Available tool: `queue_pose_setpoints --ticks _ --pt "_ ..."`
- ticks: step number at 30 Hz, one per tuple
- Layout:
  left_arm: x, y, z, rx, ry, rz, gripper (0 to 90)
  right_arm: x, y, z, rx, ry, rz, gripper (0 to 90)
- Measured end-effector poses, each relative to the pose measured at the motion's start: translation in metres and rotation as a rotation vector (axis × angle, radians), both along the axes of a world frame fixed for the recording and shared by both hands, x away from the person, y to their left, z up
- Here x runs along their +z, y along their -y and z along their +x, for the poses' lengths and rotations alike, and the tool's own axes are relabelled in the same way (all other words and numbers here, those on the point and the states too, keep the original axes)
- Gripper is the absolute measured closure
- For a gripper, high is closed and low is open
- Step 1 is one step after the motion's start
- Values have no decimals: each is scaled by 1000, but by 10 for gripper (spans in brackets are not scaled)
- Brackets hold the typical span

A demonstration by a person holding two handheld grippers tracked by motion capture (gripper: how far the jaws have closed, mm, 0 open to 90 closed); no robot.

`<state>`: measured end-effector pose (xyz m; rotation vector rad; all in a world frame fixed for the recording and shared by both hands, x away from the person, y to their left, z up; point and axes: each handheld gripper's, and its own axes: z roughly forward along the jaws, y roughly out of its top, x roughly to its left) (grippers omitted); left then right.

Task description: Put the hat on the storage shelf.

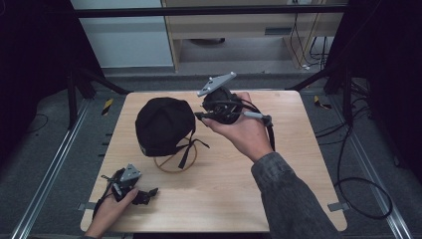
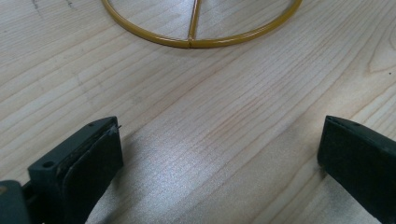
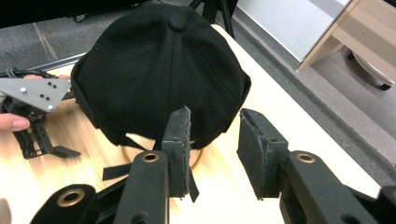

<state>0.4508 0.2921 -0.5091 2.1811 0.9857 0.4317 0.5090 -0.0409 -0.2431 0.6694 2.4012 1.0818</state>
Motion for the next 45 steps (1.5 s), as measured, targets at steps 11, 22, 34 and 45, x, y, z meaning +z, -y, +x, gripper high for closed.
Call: queue_pose_setpoints --ticks 11,22,34,45 --pt "0 0 0 0 -1 -1 0 -4 18 -14 -26 12 4 494" --pt "0 0 0 0 -1 -1 0 -5 42 -25 -103 30 23 267" --pt "0 0 0 1 1 -3 0 -8 73 -31 -198 39 34 100" --pt "0 0 0 1 2 -2 0 -21 102 -35 -232 34 36 58"
